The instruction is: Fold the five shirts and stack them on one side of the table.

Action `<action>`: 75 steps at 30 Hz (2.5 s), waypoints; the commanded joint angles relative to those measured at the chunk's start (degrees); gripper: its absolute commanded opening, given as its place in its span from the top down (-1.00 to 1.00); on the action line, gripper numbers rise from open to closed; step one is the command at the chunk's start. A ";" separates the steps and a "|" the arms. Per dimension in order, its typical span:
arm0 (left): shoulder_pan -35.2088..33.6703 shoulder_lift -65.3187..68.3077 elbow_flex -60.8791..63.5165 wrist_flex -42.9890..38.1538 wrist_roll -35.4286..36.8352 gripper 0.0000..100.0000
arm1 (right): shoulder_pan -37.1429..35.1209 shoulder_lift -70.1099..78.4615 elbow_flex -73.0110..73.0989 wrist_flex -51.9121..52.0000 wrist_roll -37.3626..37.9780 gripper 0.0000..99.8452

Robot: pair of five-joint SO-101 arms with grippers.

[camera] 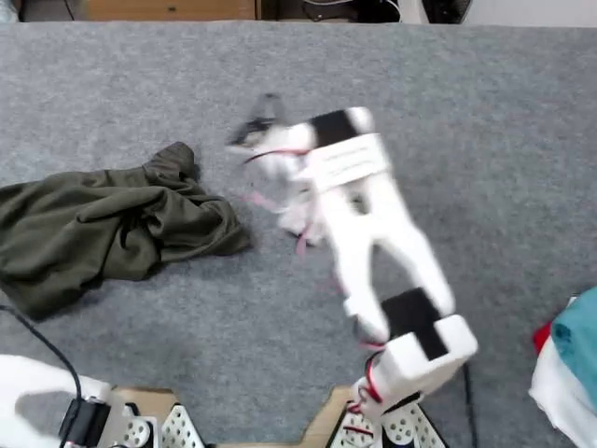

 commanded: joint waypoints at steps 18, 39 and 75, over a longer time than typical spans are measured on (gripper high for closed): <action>15.47 -5.58 13.63 0.88 2.02 0.28 | -20.79 35.65 -55.25 -3.87 -8.53 0.44; -8.97 6.29 5.36 -12.66 2.11 0.28 | -19.65 61.14 -77.32 -1.85 -8.53 0.43; 18.81 11.47 -0.97 0.88 -12.57 0.96 | -13.58 61.14 -77.23 -0.62 -8.53 0.44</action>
